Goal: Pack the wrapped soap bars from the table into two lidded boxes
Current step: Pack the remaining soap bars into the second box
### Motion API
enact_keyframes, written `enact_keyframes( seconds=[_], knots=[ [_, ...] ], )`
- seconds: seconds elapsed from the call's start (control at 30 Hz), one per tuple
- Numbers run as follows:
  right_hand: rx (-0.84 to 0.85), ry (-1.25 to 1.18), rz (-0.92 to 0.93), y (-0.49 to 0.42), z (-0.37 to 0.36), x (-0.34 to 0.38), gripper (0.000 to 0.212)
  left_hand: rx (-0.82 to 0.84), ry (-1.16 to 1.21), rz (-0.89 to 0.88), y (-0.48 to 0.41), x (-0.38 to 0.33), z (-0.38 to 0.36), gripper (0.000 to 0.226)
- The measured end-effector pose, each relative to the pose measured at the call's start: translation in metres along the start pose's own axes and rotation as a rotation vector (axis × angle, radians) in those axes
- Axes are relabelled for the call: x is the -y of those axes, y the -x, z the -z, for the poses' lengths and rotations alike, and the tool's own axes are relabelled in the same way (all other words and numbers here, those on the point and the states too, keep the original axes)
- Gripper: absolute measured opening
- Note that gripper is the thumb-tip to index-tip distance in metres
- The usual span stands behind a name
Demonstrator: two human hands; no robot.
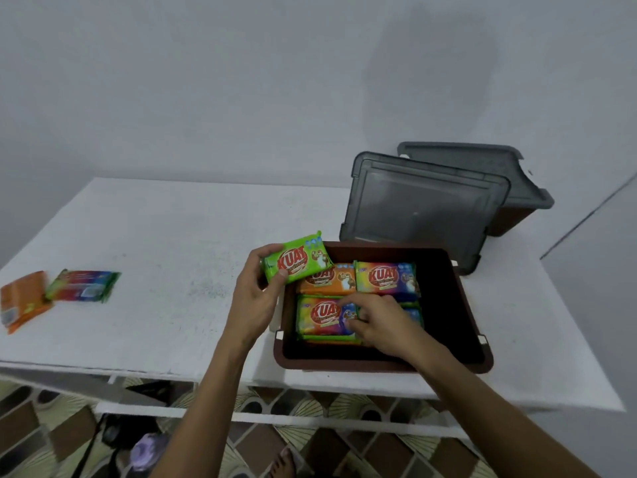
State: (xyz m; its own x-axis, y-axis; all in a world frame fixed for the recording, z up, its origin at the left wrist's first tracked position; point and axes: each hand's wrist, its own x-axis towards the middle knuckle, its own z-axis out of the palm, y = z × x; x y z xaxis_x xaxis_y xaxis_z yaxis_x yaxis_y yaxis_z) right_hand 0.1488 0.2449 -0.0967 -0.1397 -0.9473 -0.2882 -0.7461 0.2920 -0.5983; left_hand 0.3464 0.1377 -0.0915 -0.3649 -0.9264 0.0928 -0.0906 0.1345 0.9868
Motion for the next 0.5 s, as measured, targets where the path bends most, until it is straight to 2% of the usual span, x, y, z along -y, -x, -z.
enact_keyframes(
  seconds=[0.07, 0.13, 0.2, 0.23, 0.3, 0.33, 0.43, 0.5],
  knots=[
    [-0.062, 0.184, 0.06, 0.002, 0.006, 0.004, 0.03, 0.024, -0.04, -0.008, -0.001, -0.001, 0.0, 0.029],
    [-0.22, 0.177, 0.121, 0.003, 0.016, 0.006, 0.02, 0.06, -0.054, -0.013, -0.003, -0.007, 0.0, 0.029],
    [-0.397, -0.097, 0.126, 0.004, 0.028, 0.007, 0.01, 0.111, -0.036, -0.009, -0.004, -0.015, -0.004, 0.027],
    [-0.428, -0.298, 0.115, 0.005, 0.034, 0.008, 0.01, 0.144, -0.015, -0.004, -0.003, -0.02, -0.008, 0.027],
    [-0.3, -0.677, 0.089, 0.009, 0.042, 0.01, 0.024, 0.242, 0.039, 0.004, -0.003, -0.027, -0.017, 0.027],
    [-0.225, -0.784, 0.089, 0.011, 0.043, 0.009, 0.029, 0.3, 0.048, 0.011, -0.003, -0.03, -0.022, 0.027],
    [-0.186, -0.887, 0.075, 0.019, 0.044, 0.0, 0.023, 0.421, -0.112, -0.013, -0.005, -0.028, -0.036, 0.03],
    [-0.211, -0.887, 0.024, 0.028, 0.045, -0.012, 0.019, 0.405, -0.31, -0.123, -0.007, -0.021, -0.04, 0.031]
  ],
)
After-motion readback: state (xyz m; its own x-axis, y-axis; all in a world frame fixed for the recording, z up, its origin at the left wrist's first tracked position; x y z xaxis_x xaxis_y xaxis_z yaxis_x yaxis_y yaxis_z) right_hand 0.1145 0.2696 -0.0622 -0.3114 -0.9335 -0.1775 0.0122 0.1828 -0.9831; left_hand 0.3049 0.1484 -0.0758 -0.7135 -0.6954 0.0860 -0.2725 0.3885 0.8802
